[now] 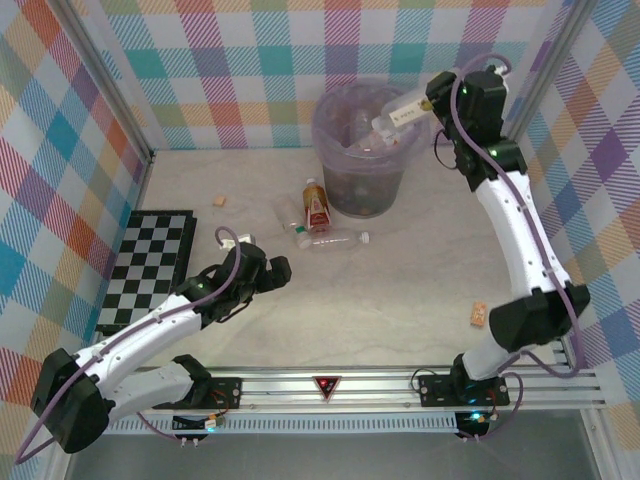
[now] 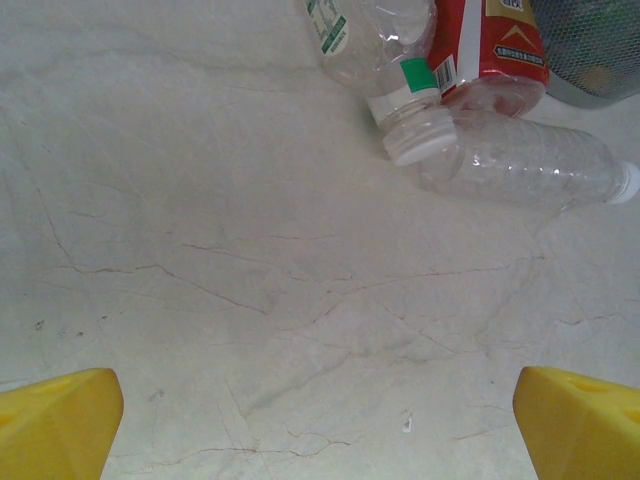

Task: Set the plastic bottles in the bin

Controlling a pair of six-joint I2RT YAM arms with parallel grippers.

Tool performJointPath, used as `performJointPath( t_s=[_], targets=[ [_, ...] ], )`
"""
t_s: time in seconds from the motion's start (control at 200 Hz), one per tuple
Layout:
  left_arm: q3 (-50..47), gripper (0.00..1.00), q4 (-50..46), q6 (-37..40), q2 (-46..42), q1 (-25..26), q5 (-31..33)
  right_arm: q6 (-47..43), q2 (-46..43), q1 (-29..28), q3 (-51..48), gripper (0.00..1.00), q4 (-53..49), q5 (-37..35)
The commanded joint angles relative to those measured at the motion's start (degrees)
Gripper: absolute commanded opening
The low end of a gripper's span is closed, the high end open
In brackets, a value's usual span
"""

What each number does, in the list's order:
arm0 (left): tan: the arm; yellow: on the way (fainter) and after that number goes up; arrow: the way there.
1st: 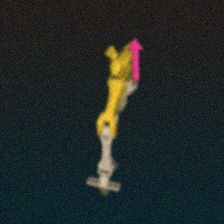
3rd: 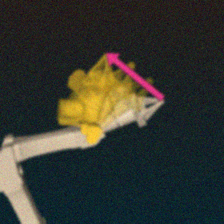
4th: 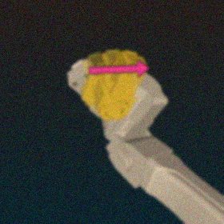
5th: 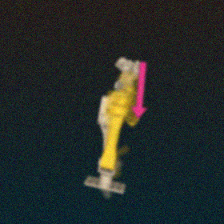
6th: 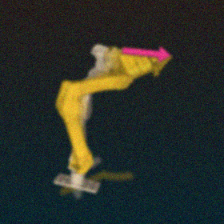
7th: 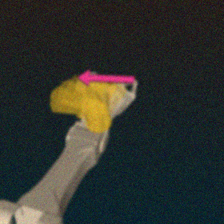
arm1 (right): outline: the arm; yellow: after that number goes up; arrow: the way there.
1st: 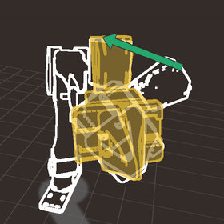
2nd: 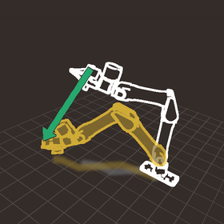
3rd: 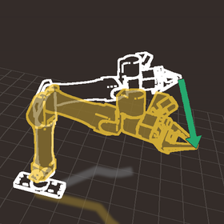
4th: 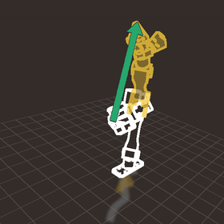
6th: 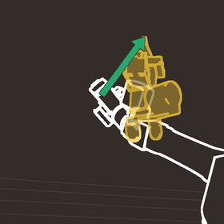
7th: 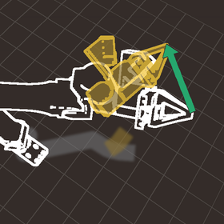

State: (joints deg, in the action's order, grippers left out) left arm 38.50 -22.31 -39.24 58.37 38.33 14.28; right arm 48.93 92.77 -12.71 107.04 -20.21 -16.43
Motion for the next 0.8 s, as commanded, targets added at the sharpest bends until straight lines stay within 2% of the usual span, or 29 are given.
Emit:
performJointPath(
  t_s=[0.0, 0.125, 0.335, 0.655, 0.795],
  targets=[
    [0.9, 1.00, -0.3, -0.3, -1.6, -0.6, -0.6, -3.8, 5.2, -0.2, 6.5, 0.41, 0.3, 2.2],
    [1.1, 1.00, -1.5, -0.3, -2.7, -0.7, -0.4, -5.6, 11.8, -0.6, 13.8, 0.41, -0.6, 5.8],
    [0.0, 1.00, -2.1, -1.0, -5.4, -0.6, -0.3, -8.8, 22.0, -2.0, 25.8, 0.45, -7.3, 5.8],
    [-0.8, 1.00, -3.4, -1.6, -7.8, -0.6, 0.1, -7.7, 29.4, -2.9, 29.8, 0.46, -8.5, 8.2],
    [-1.0, 1.00, -3.4, -1.8, -8.2, -0.6, 0.1, -7.3, 34.8, -3.2, 37.6, 0.52, -15.0, 10.8]
  ],
)
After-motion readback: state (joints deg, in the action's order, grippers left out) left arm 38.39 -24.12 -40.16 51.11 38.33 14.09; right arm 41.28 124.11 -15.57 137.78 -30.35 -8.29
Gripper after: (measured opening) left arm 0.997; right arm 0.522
